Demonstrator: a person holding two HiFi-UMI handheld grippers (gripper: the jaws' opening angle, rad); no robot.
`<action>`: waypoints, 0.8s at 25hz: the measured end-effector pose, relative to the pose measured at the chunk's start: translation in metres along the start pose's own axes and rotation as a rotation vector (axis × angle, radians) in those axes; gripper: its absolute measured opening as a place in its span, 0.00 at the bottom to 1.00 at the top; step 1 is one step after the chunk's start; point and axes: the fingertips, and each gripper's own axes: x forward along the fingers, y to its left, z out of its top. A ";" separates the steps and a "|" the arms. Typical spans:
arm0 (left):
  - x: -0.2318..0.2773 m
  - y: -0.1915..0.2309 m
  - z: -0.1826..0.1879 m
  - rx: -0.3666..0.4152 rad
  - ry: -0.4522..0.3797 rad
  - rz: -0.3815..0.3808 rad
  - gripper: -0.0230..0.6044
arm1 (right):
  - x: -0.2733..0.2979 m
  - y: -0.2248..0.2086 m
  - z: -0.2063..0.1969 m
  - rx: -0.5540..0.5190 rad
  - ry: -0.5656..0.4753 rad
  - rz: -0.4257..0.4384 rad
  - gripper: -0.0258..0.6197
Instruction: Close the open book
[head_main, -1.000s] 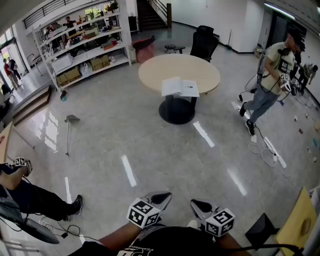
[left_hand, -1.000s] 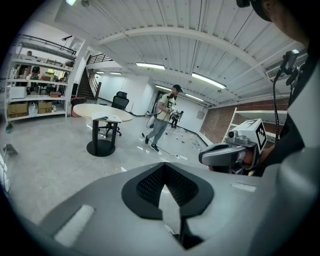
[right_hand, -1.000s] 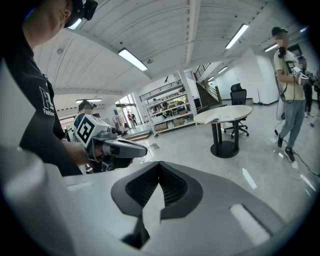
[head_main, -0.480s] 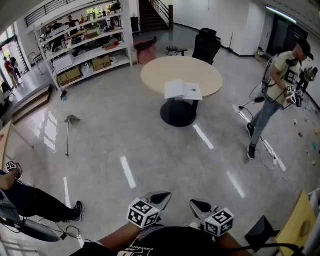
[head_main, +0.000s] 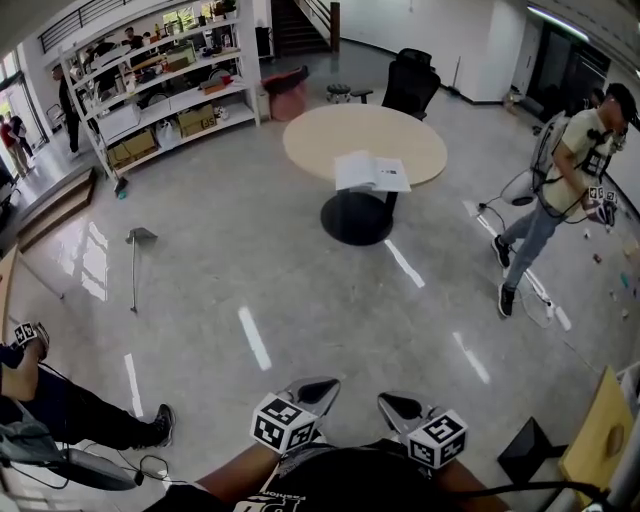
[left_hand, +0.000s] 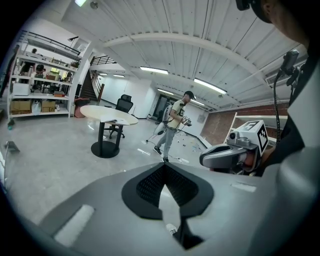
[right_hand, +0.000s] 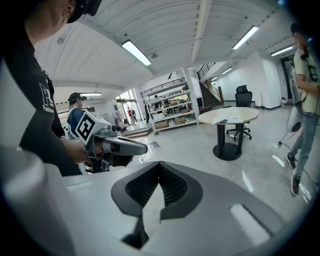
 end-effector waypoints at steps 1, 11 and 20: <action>-0.004 0.006 -0.003 -0.001 0.003 -0.002 0.05 | 0.006 0.004 -0.001 0.003 0.001 -0.004 0.05; -0.016 0.048 -0.009 -0.036 0.018 -0.001 0.05 | 0.033 0.017 -0.002 0.017 0.040 -0.021 0.05; 0.014 0.074 0.017 -0.045 0.034 0.041 0.05 | 0.069 -0.024 0.028 -0.002 0.037 0.050 0.05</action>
